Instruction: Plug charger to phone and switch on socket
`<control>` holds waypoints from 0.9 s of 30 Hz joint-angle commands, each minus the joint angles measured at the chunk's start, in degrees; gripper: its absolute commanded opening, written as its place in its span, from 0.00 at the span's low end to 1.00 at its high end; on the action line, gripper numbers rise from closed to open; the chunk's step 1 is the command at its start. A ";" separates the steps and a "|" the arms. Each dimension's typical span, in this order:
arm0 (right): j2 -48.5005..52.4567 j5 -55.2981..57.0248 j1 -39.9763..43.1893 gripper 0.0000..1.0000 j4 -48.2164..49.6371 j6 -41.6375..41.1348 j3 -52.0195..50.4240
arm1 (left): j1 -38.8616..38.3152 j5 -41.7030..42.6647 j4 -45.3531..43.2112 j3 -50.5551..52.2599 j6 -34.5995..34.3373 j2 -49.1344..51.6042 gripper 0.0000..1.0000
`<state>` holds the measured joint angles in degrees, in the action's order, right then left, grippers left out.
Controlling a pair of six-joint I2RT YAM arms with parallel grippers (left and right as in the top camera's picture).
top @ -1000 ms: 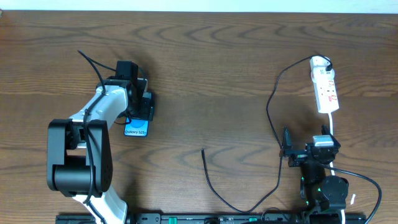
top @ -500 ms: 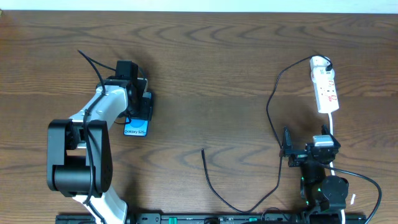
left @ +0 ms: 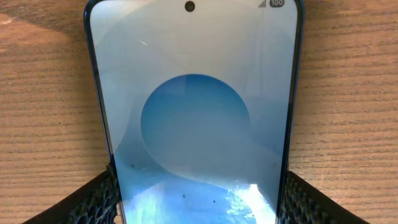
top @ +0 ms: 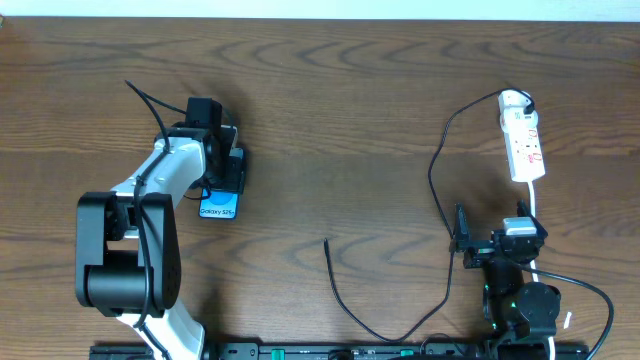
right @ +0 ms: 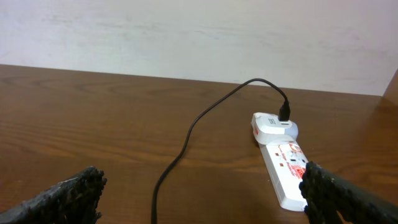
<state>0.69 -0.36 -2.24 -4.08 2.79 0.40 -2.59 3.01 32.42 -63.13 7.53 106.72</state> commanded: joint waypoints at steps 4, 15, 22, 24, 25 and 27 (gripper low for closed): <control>-0.31 0.42 -0.48 0.99 -0.26 0.68 -0.09 | 0.09 -0.72 -0.42 1.51 -0.04 0.76 0.07; -0.31 0.42 -0.48 0.99 -0.26 0.68 -0.09 | 0.09 -0.72 -0.37 -0.17 -0.07 0.15 0.07; -0.31 0.42 -0.48 0.99 -0.26 0.68 -0.09 | 0.09 -0.72 -0.37 -0.28 -0.07 -2.75 0.07; -0.31 0.42 -0.48 0.99 -0.26 0.68 -0.09 | 0.09 -0.72 -0.37 -0.28 -0.07 -3.87 0.07; -0.31 0.42 -0.48 0.99 -0.26 0.68 -0.09 | 0.09 -0.72 -0.37 -0.28 -0.07 -4.76 0.07; -0.31 0.42 -0.48 0.99 -0.26 0.68 -0.09 | 0.09 -0.72 -0.39 -0.28 -0.07 -6.23 0.07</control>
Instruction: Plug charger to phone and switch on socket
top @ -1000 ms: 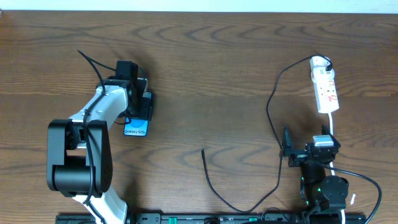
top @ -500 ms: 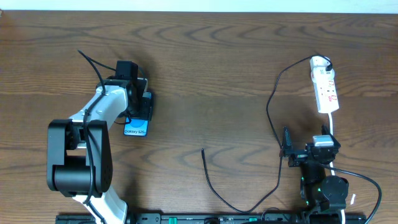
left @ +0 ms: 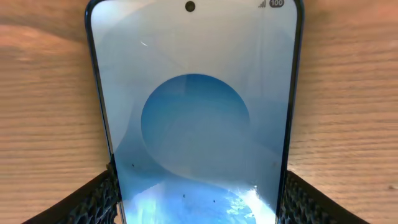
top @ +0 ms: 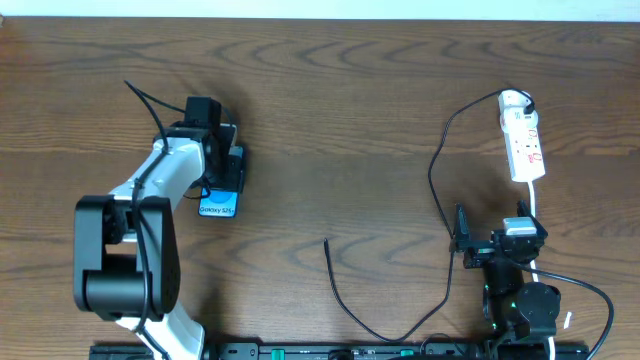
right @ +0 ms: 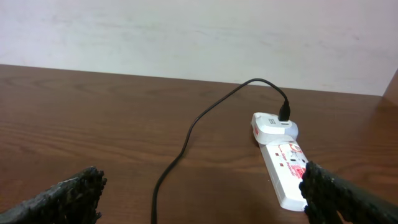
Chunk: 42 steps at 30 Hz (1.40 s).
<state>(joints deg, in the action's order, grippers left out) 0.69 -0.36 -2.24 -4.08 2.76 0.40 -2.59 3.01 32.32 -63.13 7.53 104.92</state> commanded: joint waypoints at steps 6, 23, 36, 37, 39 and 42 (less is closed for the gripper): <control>-0.31 0.42 -0.48 0.99 -0.26 0.70 -0.09 | 0.09 -0.70 -0.26 -0.28 -0.13 -8.76 0.07; -0.31 0.42 -0.48 0.99 -0.26 0.70 -0.09 | 0.09 14.73 -5.20 -0.26 -20.46 -11.28 0.07; -0.31 0.42 -0.48 0.99 -0.26 0.70 -0.09 | 0.09 43.15 -29.05 -0.26 -57.81 -11.28 0.08; -0.31 0.42 -0.48 0.99 -0.26 0.70 -0.09 | 0.11 45.03 -30.80 -0.26 -61.24 -11.28 0.08; -0.31 0.42 -0.48 0.99 -0.26 0.70 -0.09 | 0.11 48.57 -34.45 -0.26 -66.97 -11.28 0.07; -0.31 0.42 -0.48 0.99 -0.26 0.70 -0.09 | 0.11 53.31 -39.82 -0.26 -76.48 -11.28 0.07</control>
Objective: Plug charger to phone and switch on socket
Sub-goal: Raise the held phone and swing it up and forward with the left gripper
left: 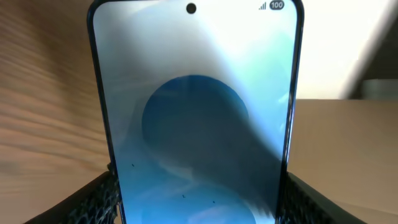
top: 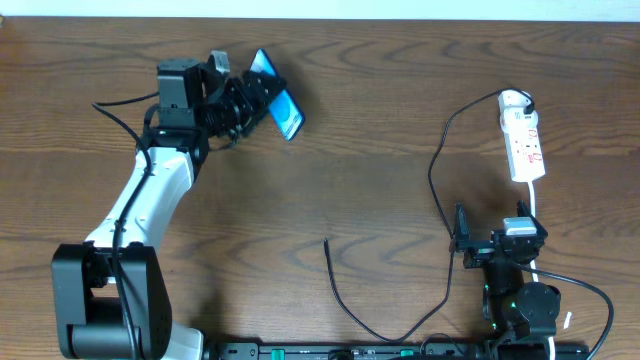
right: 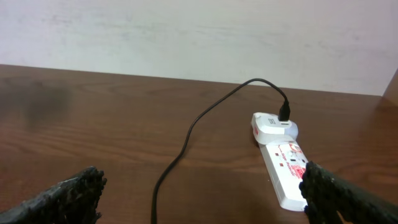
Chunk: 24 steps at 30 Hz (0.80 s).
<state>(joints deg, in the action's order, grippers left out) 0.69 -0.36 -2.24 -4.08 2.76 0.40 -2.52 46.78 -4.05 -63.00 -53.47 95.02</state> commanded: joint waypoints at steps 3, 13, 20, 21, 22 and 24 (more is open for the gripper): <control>-0.31 0.42 -0.48 0.99 -0.26 0.70 -0.09 | 0.09 12.72 -7.39 -0.39 -26.51 -1.38 0.07; -0.31 0.42 -0.48 0.99 -0.26 0.70 -0.09 | 0.20 20.15 -15.28 -0.39 -49.81 -1.38 0.07; -0.31 0.42 -0.48 0.99 -0.26 0.70 -0.09 | 0.20 21.38 -19.80 -0.39 -52.54 -1.38 0.07; -0.31 0.42 -0.48 0.99 -0.26 0.70 -0.09 | 0.20 21.44 -20.59 -0.39 -53.62 -1.38 0.08; -0.31 0.42 -0.48 0.99 -0.26 0.70 -0.09 | 0.20 21.51 -20.98 -0.39 -54.51 -1.38 0.07; -0.31 0.42 -0.48 0.99 -0.26 0.70 -0.09 | 0.20 22.23 -20.96 -0.39 -56.33 -1.38 0.08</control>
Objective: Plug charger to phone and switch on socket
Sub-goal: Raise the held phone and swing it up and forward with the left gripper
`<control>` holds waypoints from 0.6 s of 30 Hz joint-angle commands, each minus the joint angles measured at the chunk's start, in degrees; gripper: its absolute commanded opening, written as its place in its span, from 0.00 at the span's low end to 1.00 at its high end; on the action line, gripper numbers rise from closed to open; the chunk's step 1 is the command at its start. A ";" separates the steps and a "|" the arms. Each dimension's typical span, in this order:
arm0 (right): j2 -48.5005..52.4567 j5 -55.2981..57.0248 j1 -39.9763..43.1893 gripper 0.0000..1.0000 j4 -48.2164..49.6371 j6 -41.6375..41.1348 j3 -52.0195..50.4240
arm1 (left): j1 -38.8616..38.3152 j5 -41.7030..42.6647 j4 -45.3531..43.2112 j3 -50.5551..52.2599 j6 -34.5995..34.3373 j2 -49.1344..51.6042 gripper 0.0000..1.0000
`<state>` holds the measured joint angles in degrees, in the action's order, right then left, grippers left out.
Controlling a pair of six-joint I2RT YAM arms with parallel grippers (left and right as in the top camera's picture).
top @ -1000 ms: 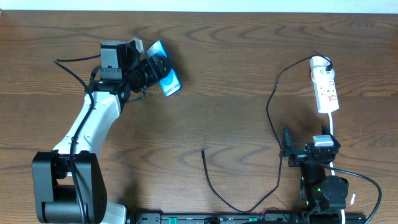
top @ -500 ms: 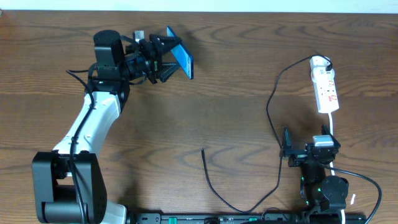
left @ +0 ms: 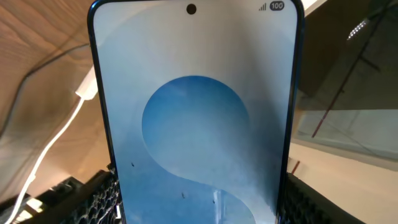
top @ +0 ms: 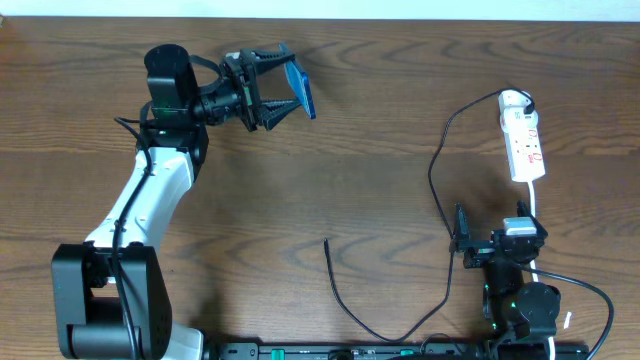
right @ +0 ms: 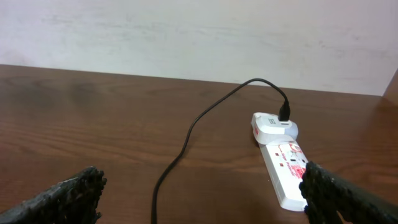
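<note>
A blue-screened phone (top: 300, 91) hangs in the air over the back left of the table, turned almost edge-on to the overhead camera. My left gripper (top: 276, 88) is shut on its lower end. The phone (left: 196, 118) fills the left wrist view, with a finger (left: 93, 200) on each side. A white power strip (top: 523, 138) lies at the far right, a white adapter (right: 274, 127) plugged into its end. The black charger cable (top: 438, 180) runs from the adapter to a free end (top: 327, 244) at the front middle. My right gripper (top: 466, 243) rests open near the front right, holding nothing.
The brown wooden table (top: 380, 130) ends at a pale wall (right: 186, 31) behind the power strip. A white lead (top: 537, 215) runs from the strip toward the right arm's base. The black cable loops across the table between the two arms.
My left wrist has turned, so the phone now stands edge-on and a little farther right and back. Its camera now looks across the room instead of at the table. The right arm is unchanged.
At first my left gripper was shut on the phone lying flat at the left middle of the table. It stayed much the same a second later. Then the phone was held up over the back left, and now it is turned on edge there. The right arm never moved.
</note>
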<state>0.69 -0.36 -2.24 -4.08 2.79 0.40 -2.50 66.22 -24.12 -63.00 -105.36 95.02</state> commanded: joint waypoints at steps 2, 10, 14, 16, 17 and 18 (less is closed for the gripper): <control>-0.31 0.42 -0.48 0.99 -0.26 0.68 -0.09 | 0.17 3.56 -0.87 -0.39 -5.60 -1.38 0.07; -0.31 0.42 -0.48 0.99 -0.26 0.68 -0.09 | 0.68 4.33 -0.85 -0.39 -7.37 -1.38 0.07; -0.31 0.42 -0.48 0.99 -0.26 0.68 -0.09 | 1.09 5.44 -0.85 -0.39 -8.81 -1.38 0.07; -0.31 0.42 -0.48 0.99 -0.26 0.68 -0.09 | 1.14 5.46 -0.85 -0.39 -8.96 -1.38 0.08; -0.31 0.42 -0.48 0.99 -0.26 0.68 -0.09 | 1.14 5.55 -0.85 -0.39 -8.96 -1.38 0.08; -0.31 0.42 -0.48 0.99 -0.26 0.68 -0.09 | 1.14 5.70 -0.85 -0.39 -8.98 -1.38 0.07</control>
<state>0.69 -0.36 -2.24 -4.08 2.79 0.40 -1.69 69.76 -24.27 -63.00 -113.19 95.02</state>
